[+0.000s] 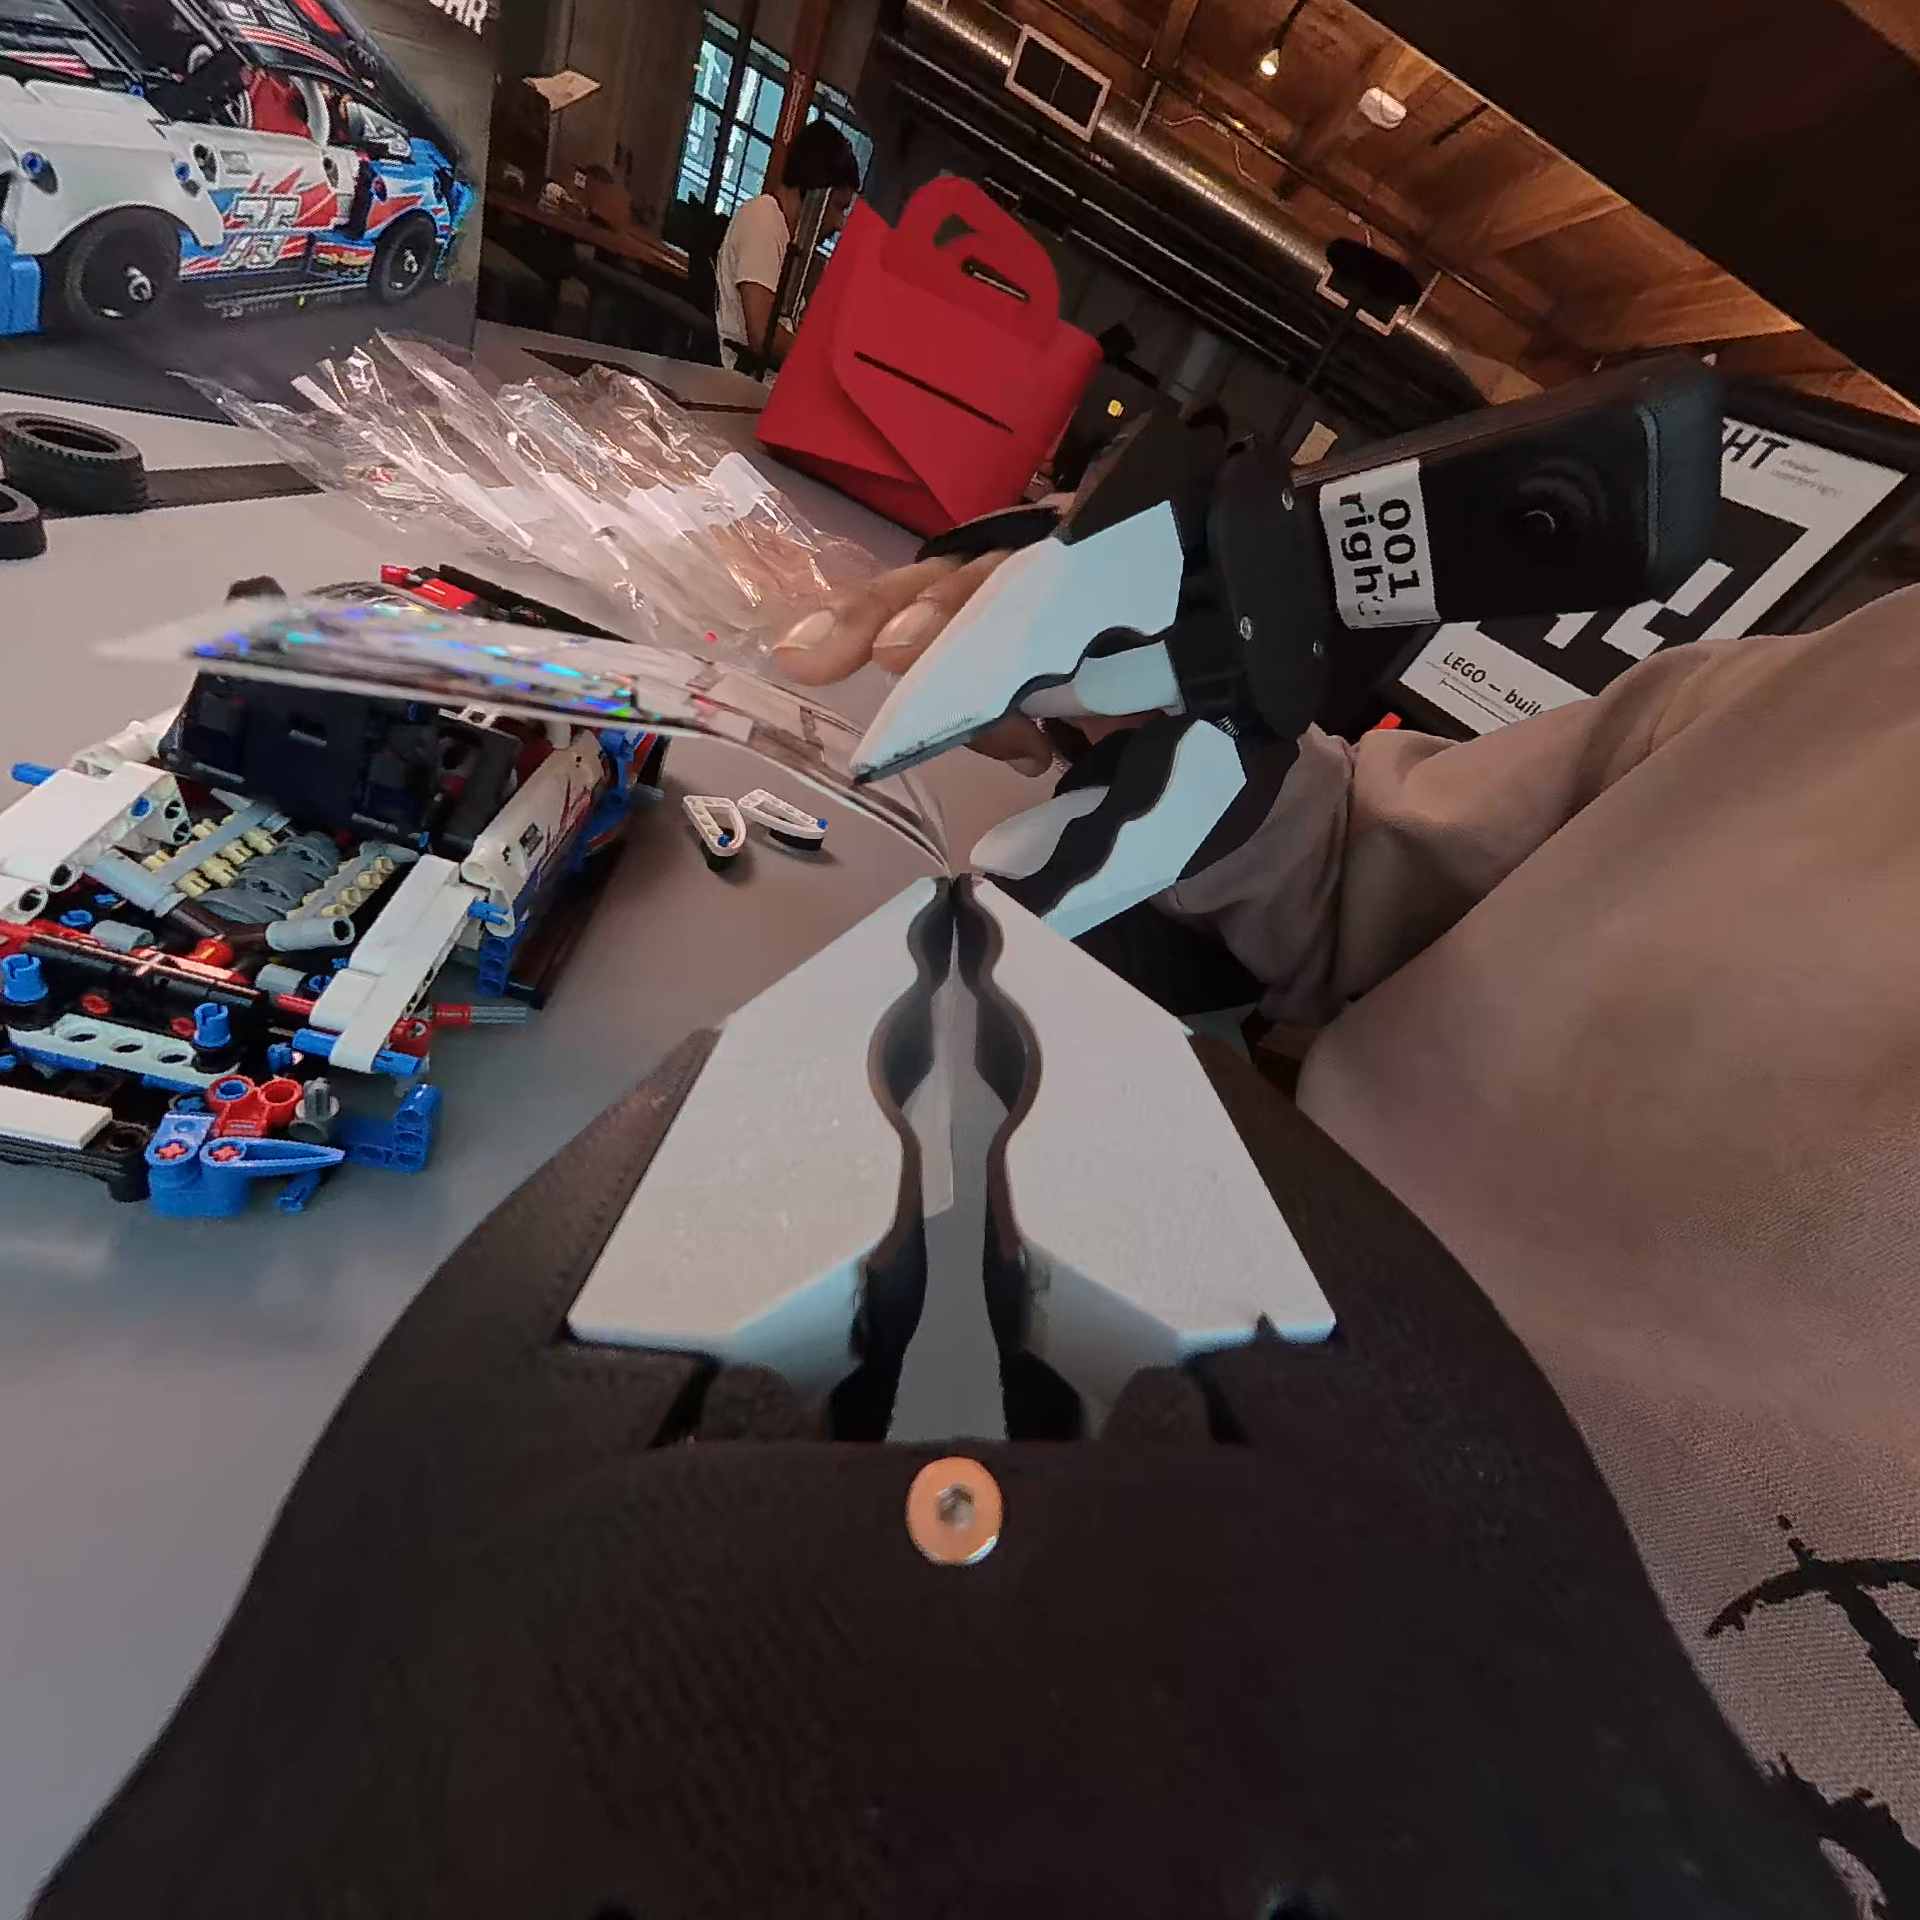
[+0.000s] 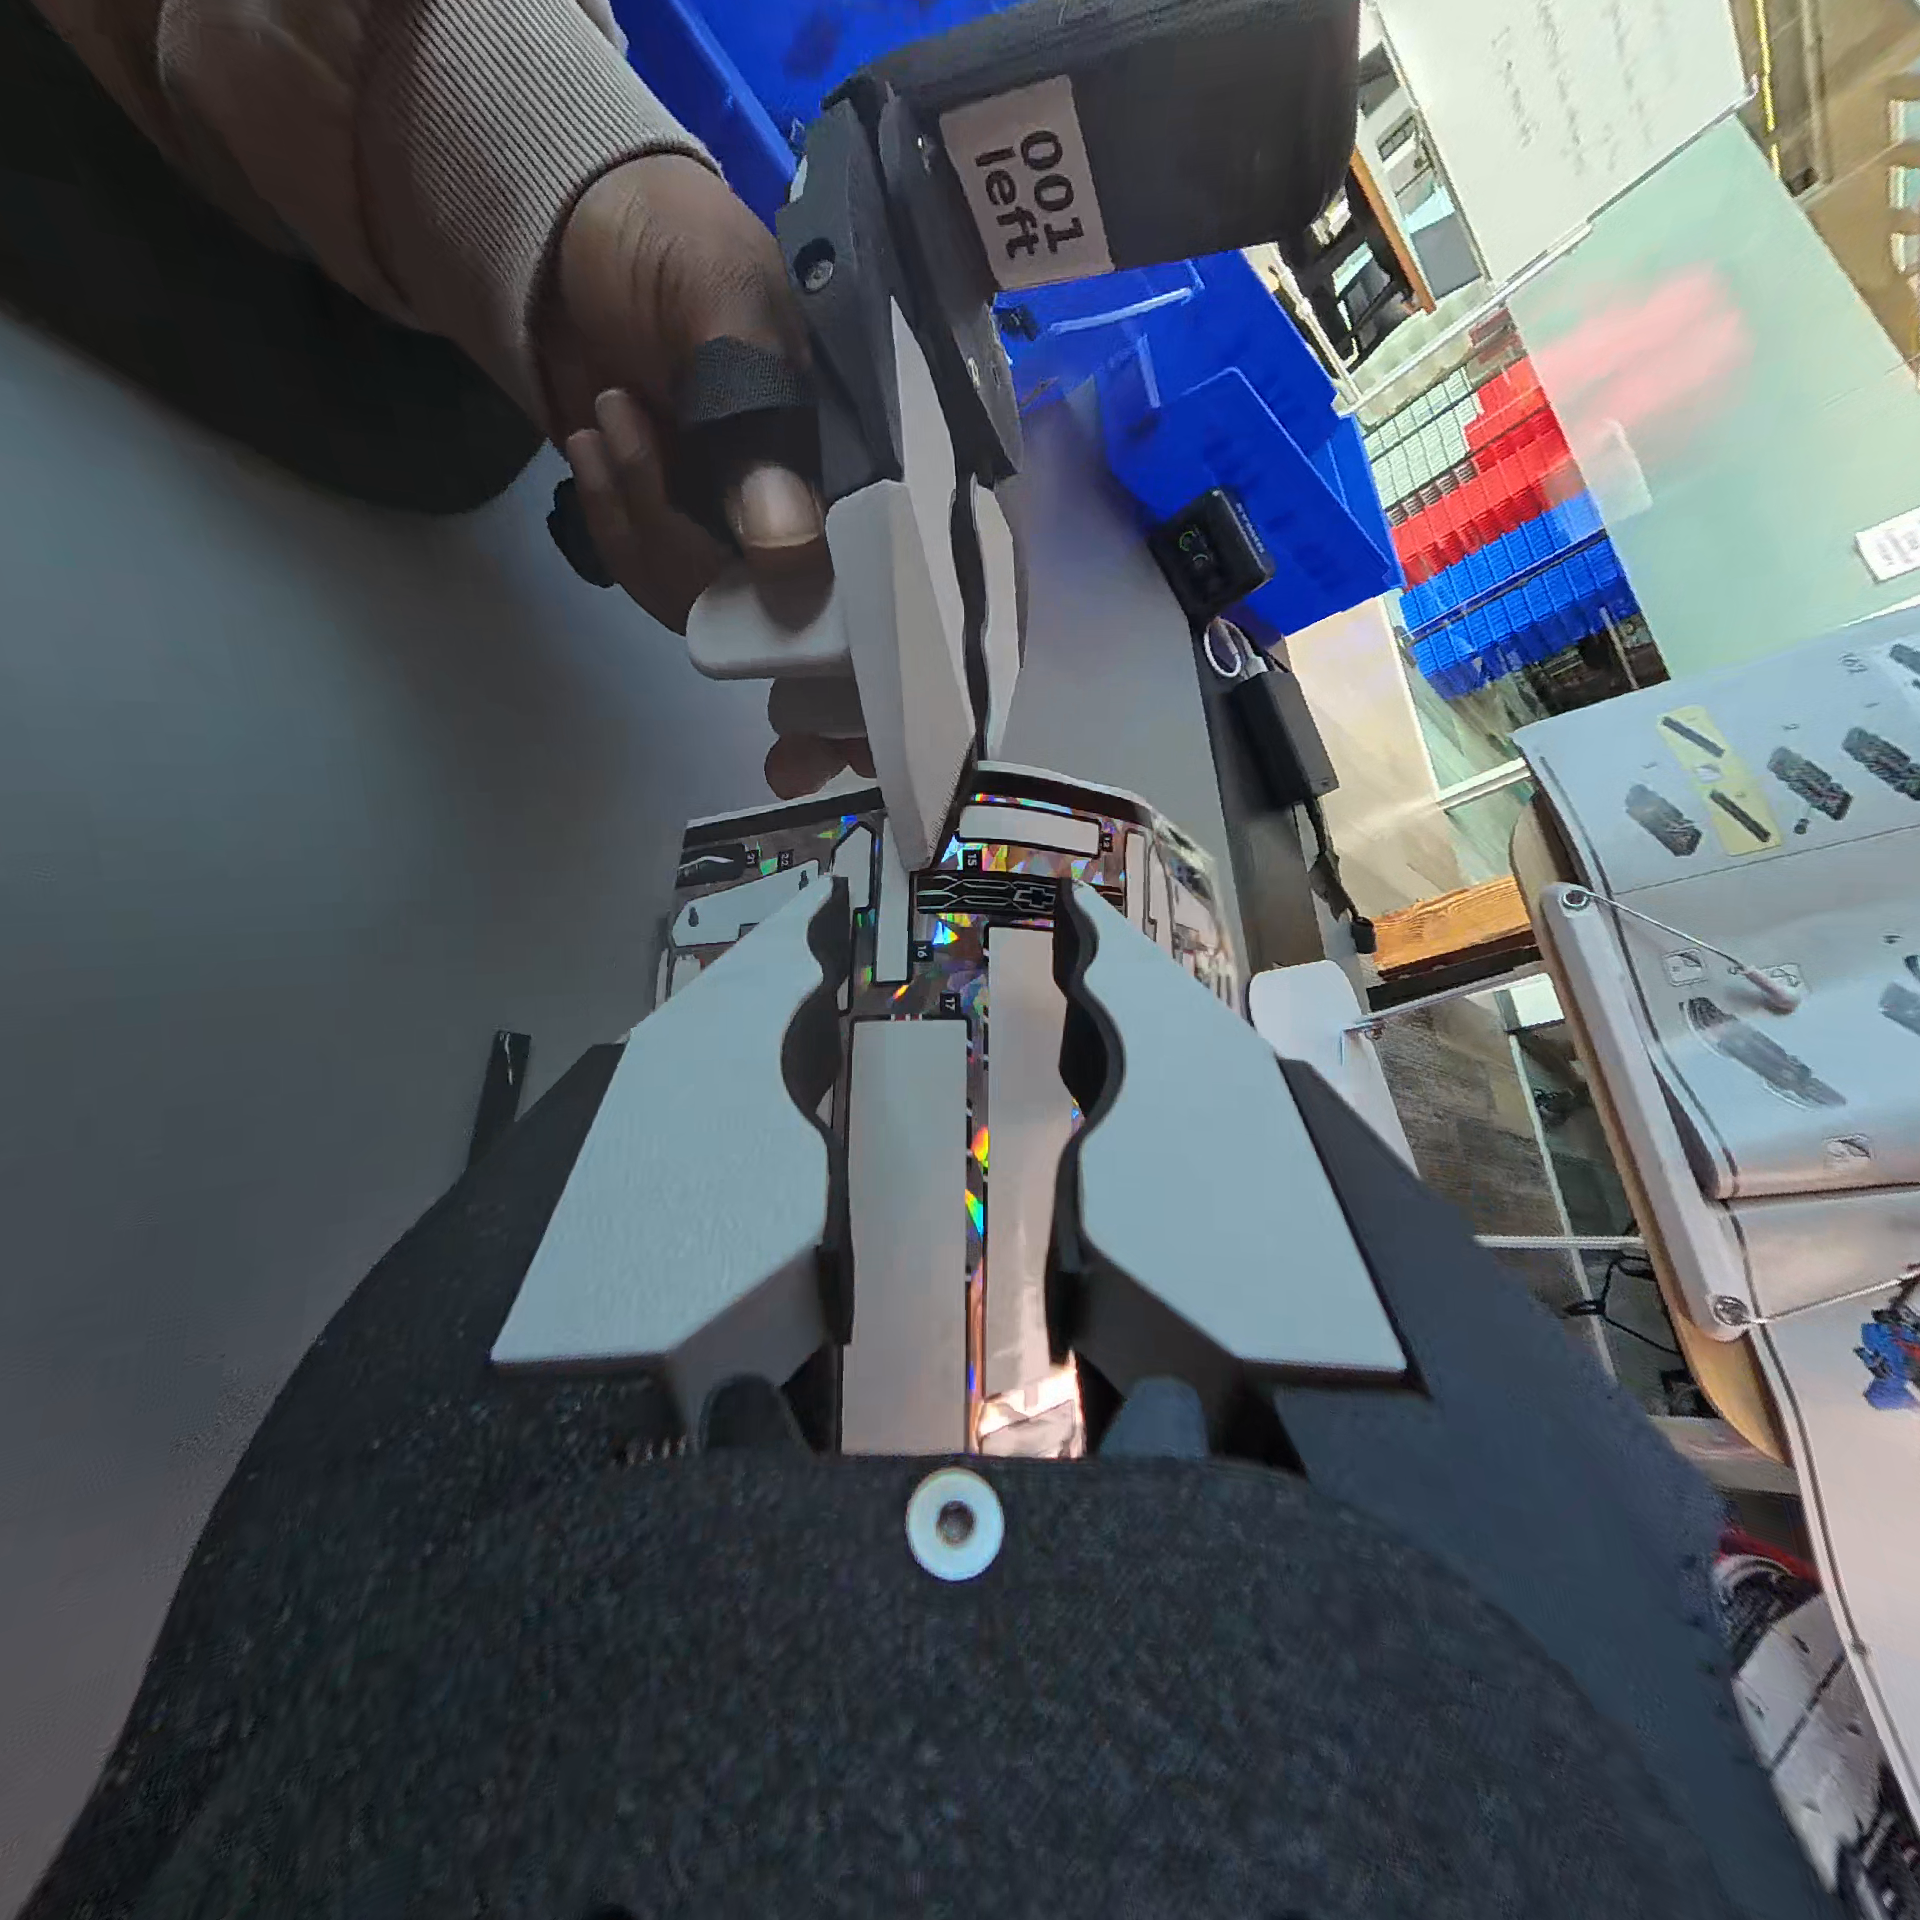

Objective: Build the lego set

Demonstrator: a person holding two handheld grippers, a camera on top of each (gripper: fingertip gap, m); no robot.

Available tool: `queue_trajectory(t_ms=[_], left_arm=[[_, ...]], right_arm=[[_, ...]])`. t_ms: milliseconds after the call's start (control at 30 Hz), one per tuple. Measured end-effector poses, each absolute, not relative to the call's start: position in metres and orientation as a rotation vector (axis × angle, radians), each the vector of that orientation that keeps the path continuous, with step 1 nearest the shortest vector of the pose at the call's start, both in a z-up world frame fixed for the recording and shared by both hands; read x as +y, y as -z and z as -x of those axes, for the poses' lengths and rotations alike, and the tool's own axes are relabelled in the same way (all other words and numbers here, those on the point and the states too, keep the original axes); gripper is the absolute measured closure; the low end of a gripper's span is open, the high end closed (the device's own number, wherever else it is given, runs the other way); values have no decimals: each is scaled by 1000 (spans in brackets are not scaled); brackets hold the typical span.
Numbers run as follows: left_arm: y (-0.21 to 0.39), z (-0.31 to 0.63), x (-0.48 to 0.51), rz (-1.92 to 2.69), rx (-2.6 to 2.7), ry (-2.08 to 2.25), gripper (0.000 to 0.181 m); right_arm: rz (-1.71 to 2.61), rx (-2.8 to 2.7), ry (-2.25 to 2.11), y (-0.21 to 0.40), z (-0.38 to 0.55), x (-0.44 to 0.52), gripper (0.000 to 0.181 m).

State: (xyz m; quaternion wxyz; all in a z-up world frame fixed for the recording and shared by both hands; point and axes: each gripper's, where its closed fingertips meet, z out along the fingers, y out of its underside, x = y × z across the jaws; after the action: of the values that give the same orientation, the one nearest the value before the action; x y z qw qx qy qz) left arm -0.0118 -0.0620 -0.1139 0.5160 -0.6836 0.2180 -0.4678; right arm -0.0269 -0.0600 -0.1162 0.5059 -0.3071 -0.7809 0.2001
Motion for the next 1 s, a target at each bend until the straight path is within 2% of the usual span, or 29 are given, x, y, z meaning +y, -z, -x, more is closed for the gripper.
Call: queue_trajectory(t_ms=[200, 333, 533, 900, 1000], left_arm=[[110, 10, -67, 1604, 566, 1124, 181], [107, 6, -75, 1568, 649, 1088, 178], [105, 8, -77, 1540, 711, 969, 181], [107, 6, -74, 1552, 732, 848, 181], [110, 6, -73, 1557, 752, 798, 181]], right_arm=[[769, -1849, -551, 117, 26, -64, 166], [802, -1835, -666, 114, 25, -70, 170], [855, -1830, -840, 113, 21, -79, 172], [851, -1880, -722, 126, 24, -79, 167], [877, -1865, -719, 128, 25, -76, 171]])
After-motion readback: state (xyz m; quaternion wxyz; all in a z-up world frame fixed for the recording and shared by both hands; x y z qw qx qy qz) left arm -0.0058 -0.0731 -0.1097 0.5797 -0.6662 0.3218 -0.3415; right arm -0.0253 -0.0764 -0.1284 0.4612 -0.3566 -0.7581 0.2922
